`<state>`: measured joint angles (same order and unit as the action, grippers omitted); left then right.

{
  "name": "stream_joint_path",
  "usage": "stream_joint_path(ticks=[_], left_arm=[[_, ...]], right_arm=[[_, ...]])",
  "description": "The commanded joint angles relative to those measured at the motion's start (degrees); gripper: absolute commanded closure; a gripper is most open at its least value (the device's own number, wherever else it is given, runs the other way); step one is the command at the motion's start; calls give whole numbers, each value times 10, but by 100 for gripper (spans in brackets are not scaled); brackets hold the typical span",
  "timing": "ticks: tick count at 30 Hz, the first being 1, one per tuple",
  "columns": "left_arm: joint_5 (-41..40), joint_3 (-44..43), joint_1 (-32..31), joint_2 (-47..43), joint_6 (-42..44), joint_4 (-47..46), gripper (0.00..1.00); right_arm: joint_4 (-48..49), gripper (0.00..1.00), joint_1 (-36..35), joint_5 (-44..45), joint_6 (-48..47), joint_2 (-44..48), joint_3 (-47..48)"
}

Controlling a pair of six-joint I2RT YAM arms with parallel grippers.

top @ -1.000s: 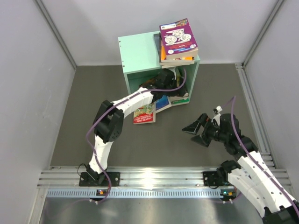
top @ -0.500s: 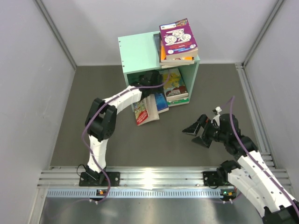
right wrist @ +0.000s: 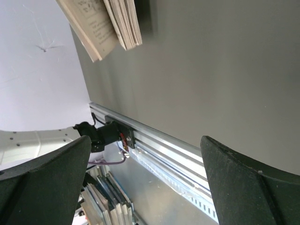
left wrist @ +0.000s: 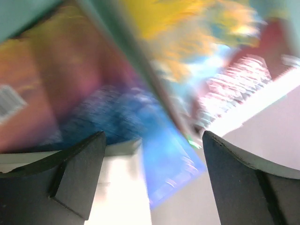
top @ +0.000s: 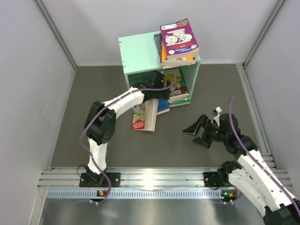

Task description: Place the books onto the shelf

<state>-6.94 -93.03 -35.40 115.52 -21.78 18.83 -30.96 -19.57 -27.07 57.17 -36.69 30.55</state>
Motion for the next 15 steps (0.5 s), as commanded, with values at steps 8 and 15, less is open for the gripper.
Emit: stream_joint_path(ticks=[8,15], left_arm=[[29,11,-68,-247,11,-34,10],[12,145,-75,-379,-18,67,15]], right_arm=[[85,0,7,-2,-10,-49,14],[113,0,7,-4,-16,-81,21]])
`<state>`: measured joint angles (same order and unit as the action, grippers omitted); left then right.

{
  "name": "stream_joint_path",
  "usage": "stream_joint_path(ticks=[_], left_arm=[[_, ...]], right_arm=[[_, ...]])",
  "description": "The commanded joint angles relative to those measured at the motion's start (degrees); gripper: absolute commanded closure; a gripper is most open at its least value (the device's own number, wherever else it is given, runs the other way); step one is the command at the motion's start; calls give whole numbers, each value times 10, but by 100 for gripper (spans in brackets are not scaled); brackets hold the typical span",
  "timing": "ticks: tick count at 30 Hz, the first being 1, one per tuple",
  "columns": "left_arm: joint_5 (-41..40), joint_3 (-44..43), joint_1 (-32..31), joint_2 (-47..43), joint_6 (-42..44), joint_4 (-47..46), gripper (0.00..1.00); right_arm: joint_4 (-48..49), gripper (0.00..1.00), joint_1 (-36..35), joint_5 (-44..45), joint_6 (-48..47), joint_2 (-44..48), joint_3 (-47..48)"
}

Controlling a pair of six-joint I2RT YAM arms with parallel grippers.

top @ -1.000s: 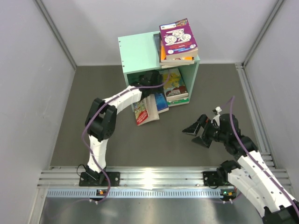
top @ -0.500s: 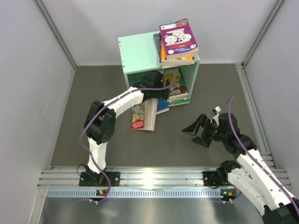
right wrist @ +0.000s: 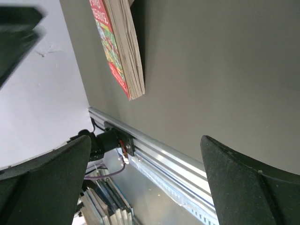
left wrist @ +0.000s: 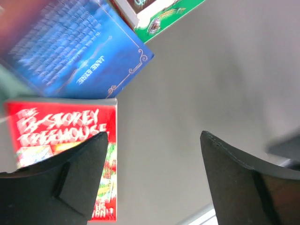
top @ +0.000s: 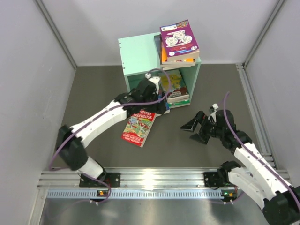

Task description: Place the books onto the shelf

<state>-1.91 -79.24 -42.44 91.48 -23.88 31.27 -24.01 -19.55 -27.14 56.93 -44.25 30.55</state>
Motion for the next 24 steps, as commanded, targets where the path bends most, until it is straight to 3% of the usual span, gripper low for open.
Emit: stream_joint_path(ticks=[1,5,6,7,8,10,13,17,19,24], left_arm=[[-64,53,-5,-159,-12,-42,21],[-158,154,-5,-281,-63,14,29],[-180,168,-5,-324,-77,29,27],[-206,195,-4,-342,-101,63,23],[-242,208,-1,-367,-111,77,9],[-255,244,13,-378,-134,103,1],[-215,280,66,-371,-141,108,1],[-144,327,156,-350,-133,34,1],[-94,351,205,-339,-135,12,1],[-43,391,253,-320,-143,-44,2]], right_arm=[[47,0,7,-2,-15,-8,21],[55,0,7,-3,-12,-9,9],[57,0,6,-4,-9,-11,7],[64,0,6,-5,-8,-11,2],[71,0,5,-5,-5,-11,-7],[98,0,4,-9,6,-15,-18],[178,0,-9,-27,22,-40,-36],[277,0,-51,-11,20,-115,-23],[350,0,-87,15,26,-175,-14],[485,1,-174,70,42,-329,24]])
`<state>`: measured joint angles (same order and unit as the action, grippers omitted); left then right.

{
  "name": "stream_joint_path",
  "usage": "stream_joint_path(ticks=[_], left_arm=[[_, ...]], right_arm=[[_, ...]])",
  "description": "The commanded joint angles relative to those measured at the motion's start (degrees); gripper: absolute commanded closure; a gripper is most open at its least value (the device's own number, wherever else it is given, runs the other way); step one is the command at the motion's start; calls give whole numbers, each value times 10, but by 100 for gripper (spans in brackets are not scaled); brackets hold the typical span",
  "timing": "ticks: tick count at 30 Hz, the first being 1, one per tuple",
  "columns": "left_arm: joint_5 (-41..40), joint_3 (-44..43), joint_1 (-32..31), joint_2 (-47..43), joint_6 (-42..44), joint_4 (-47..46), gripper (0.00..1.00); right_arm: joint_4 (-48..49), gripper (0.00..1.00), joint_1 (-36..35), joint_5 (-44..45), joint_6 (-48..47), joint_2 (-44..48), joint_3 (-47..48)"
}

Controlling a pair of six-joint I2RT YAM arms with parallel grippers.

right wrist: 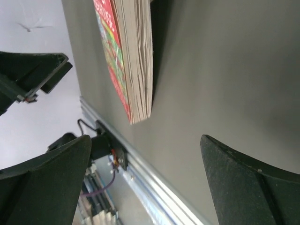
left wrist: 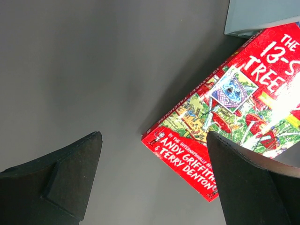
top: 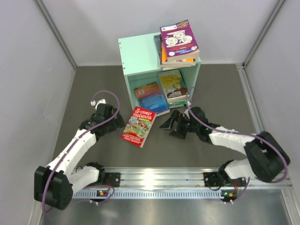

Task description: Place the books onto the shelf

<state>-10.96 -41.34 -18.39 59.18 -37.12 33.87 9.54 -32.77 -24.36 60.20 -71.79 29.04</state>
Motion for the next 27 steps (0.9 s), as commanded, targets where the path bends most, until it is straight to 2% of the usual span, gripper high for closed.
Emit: stream_joint_path(ticks=[1,7,13,16,19,20,22,23,25,27], left_arm=[[48,14,16,11,-11,-74,1],[37,37,23,81,-21,-89,2],[45,42,28,144,-26,-106,2],[68,51,28,166,-34,-118,2],[107,46,28,190,-40,-118,2],[129,48,28,194,-42,-117,2],[140,50,28,190,-45,-117,2],[144,50,28,183,-45,-117,2],[139,41,27,150,-39,-104,3],[120,8,28,124,-24,-56,3]], right_arm=[[160,2,-66,65,9,-74,57],[210,3,-126,115,6,-246,144],[203,3,-142,153,17,-315,182],[200,7,-149,160,18,-326,192],[205,23,-153,142,29,-368,213],[210,45,-155,136,32,-376,221],[212,71,-158,127,31,-387,237],[213,88,-159,126,30,-385,240],[196,99,-158,128,25,-375,248],[121,100,-156,137,-3,-344,268]])
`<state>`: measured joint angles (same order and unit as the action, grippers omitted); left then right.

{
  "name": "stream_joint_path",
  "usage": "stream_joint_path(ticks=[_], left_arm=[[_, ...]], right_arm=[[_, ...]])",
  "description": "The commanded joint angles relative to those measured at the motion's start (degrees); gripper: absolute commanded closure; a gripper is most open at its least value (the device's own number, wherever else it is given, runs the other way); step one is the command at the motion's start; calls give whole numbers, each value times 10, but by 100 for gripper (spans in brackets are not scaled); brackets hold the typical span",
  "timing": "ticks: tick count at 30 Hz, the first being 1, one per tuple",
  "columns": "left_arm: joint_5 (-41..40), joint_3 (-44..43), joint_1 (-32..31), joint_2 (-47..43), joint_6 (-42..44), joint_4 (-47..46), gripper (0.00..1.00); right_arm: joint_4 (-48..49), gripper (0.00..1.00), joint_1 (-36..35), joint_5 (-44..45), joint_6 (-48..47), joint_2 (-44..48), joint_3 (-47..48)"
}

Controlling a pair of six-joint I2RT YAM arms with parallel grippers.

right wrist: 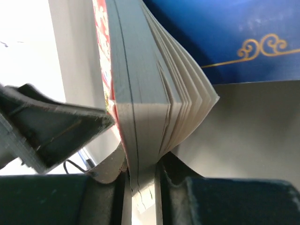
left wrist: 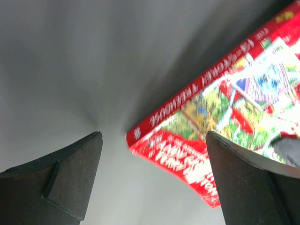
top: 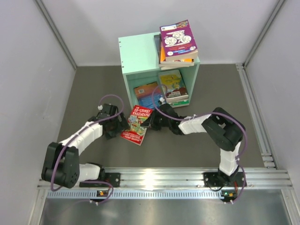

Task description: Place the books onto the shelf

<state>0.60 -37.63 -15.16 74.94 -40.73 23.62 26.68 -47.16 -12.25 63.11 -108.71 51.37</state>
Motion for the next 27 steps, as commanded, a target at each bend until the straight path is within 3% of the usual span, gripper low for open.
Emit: stream_joint_path(ticks=[1,7,10,11,15,17,18,20,27], left_arm=[[-19,-45,-4,-57,21,65,3],[-32,-145,-5,-124,79,146,5],[-9,-135,-5,-145,92,144,16],[29,-117,-5,-149,94,139,22],[64,-62,-13,-170,98,120,66],[64,-55,-35,-169,91,106,74],[69,-56,-38,-157,86,101,87],[77,-63,-40,-129,70,98,99],[43,-79,-121,9,31,24,100]], right_arm=[[-82,100,-8,28,-46,38,54],[-265,100,33,36,-157,120,129],[-322,100,57,11,-185,125,165],[-326,100,64,-1,-191,122,173],[-360,100,89,-37,-215,110,230],[-384,100,102,-41,-232,99,251],[-392,100,107,-44,-238,96,270],[-411,100,120,-51,-250,80,290],[-430,100,150,-85,-254,16,364]])
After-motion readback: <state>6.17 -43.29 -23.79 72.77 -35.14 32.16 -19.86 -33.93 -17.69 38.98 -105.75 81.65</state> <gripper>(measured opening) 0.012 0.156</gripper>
